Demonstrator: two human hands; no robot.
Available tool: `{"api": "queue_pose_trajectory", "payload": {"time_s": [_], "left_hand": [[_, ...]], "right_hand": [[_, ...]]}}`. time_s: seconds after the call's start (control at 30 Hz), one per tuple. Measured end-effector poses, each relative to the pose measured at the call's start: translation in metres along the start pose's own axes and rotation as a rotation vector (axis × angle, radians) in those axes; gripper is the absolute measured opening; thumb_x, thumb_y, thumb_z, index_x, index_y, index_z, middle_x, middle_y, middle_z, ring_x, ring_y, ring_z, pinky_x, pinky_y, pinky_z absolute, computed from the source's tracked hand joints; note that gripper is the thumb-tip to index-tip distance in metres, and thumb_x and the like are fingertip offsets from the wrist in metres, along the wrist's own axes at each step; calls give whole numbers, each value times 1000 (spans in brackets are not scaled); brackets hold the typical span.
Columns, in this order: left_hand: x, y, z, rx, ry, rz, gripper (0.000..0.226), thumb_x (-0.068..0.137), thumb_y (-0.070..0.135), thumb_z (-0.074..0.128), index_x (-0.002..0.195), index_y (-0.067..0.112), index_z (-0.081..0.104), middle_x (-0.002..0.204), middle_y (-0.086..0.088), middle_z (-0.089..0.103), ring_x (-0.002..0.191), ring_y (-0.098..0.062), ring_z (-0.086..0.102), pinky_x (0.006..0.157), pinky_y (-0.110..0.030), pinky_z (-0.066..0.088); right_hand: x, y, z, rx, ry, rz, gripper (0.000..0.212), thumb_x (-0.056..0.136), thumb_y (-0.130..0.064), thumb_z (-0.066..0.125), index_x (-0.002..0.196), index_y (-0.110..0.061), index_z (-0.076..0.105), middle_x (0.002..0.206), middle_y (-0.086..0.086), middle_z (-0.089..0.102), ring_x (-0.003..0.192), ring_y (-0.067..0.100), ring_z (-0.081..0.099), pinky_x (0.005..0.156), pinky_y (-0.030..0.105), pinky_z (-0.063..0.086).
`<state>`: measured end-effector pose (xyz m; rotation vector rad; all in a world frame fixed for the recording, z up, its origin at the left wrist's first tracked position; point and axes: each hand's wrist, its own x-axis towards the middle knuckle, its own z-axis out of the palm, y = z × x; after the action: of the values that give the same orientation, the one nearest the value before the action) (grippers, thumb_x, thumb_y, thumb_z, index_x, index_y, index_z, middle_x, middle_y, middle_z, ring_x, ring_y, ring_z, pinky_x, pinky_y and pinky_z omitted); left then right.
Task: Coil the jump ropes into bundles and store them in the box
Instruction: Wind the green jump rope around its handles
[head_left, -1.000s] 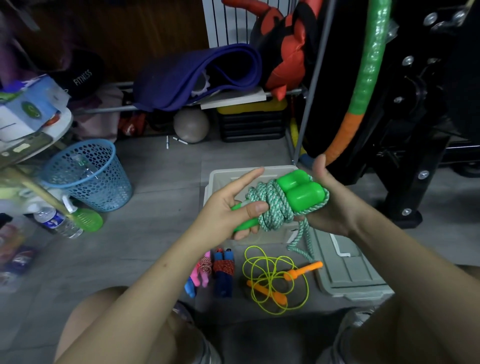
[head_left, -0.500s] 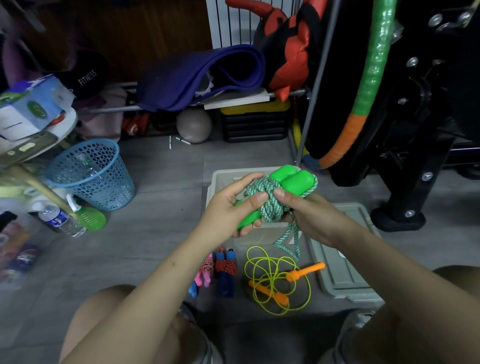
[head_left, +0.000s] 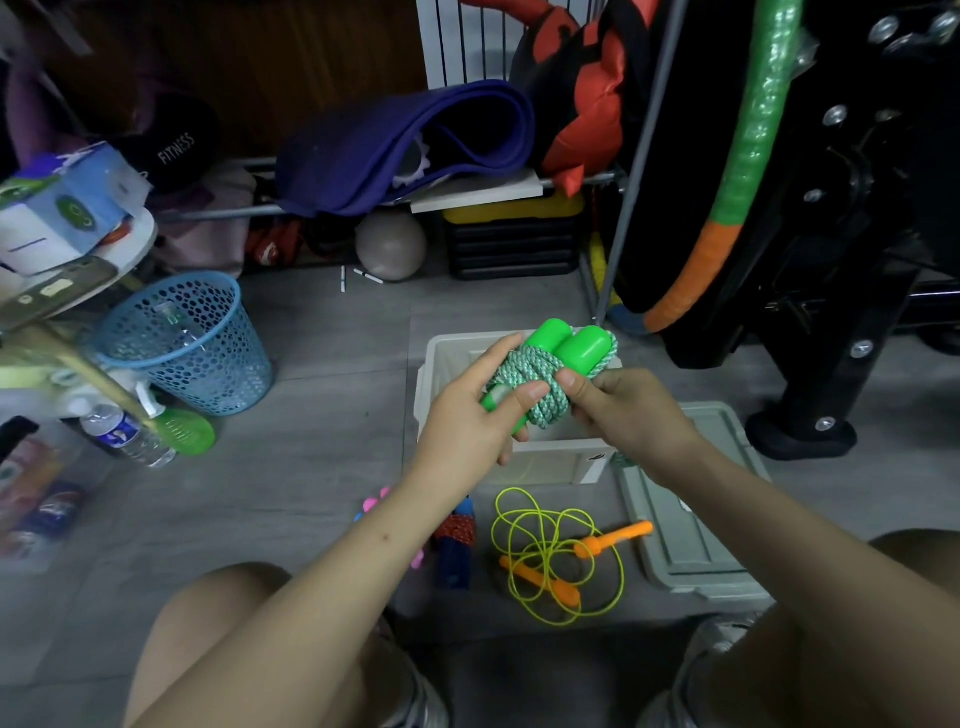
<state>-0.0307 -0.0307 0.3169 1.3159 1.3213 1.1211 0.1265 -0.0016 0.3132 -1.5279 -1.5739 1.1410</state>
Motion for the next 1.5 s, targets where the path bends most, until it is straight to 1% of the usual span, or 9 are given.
{"api": "queue_pose_trajectory", "payload": {"time_s": [0.3, 0.5, 0.67, 0.8, 0.97, 1.1, 1.27, 1.37, 1.5], "left_hand": [[11, -8, -1, 48, 129, -18, 35, 89, 23, 65, 121, 34, 56, 74, 6, 62, 49, -9, 58, 40, -23, 40], [16, -11, -2, 111, 92, 19, 40, 88, 26, 65, 125, 38, 54, 76, 7, 63, 54, -9, 59, 44, -28, 44], [6, -7, 3, 310, -51, 140, 47, 89, 33, 61, 129, 51, 45, 69, 9, 62, 48, -1, 55, 56, -26, 50], [-5, -7, 12, 415, -83, 152, 56, 88, 43, 59, 134, 59, 31, 65, -10, 64, 54, -22, 60, 64, -42, 55], [-11, -6, 20, 456, -20, 134, 67, 89, 48, 55, 145, 46, 19, 75, -7, 66, 68, -21, 64, 72, -42, 53], [-15, -6, 21, 534, 76, 177, 71, 91, 50, 47, 150, 25, 16, 103, -9, 68, 87, -28, 64, 73, -38, 50], [-12, -8, 19, 486, 120, 258, 50, 93, 54, 32, 134, 25, 36, 87, -1, 68, 75, -22, 65, 71, -43, 52], [-11, -12, 24, 395, 124, 237, 45, 92, 51, 35, 129, 26, 37, 85, 0, 68, 72, -20, 66, 68, -45, 53], [-7, -10, 22, 233, 63, 149, 33, 91, 55, 37, 120, 41, 43, 87, 0, 68, 76, -18, 68, 73, -45, 55]], "right_hand": [[-14, -5, -3, -71, -84, -4, 20, 95, -15, 53, 79, -15, 65, 43, -13, 54, 38, 4, 46, 43, 18, 40], [-31, -10, -9, -345, 191, -340, 21, 84, -17, 69, 104, -12, 72, 98, 4, 71, 81, 13, 63, 66, 2, 36], [-23, -12, -18, -168, 206, -420, 10, 81, -19, 72, 89, -23, 67, 81, -5, 66, 74, 7, 61, 66, 13, 44], [-16, -13, -15, -84, 219, -408, 12, 82, -20, 72, 92, -14, 66, 76, 6, 64, 69, 22, 60, 66, 36, 52], [-13, -9, -7, -196, 282, -494, 32, 86, -27, 55, 111, -13, 70, 86, -4, 57, 85, 12, 56, 77, 15, 42], [-12, -7, -1, -108, 284, -451, 26, 90, -23, 59, 114, -19, 67, 76, -9, 43, 79, 0, 45, 74, 6, 35], [-15, -9, 9, -31, 317, -259, 31, 90, -33, 58, 95, -63, 52, 89, -10, 33, 98, 12, 39, 98, 23, 33], [-17, -13, 13, 123, 214, -178, 25, 93, -33, 54, 103, -55, 59, 113, 3, 54, 112, 16, 48, 101, 30, 42], [-20, -22, 11, 604, 44, -41, 24, 96, -20, 50, 109, -35, 64, 110, -7, 67, 101, 15, 64, 76, 34, 59]]}}
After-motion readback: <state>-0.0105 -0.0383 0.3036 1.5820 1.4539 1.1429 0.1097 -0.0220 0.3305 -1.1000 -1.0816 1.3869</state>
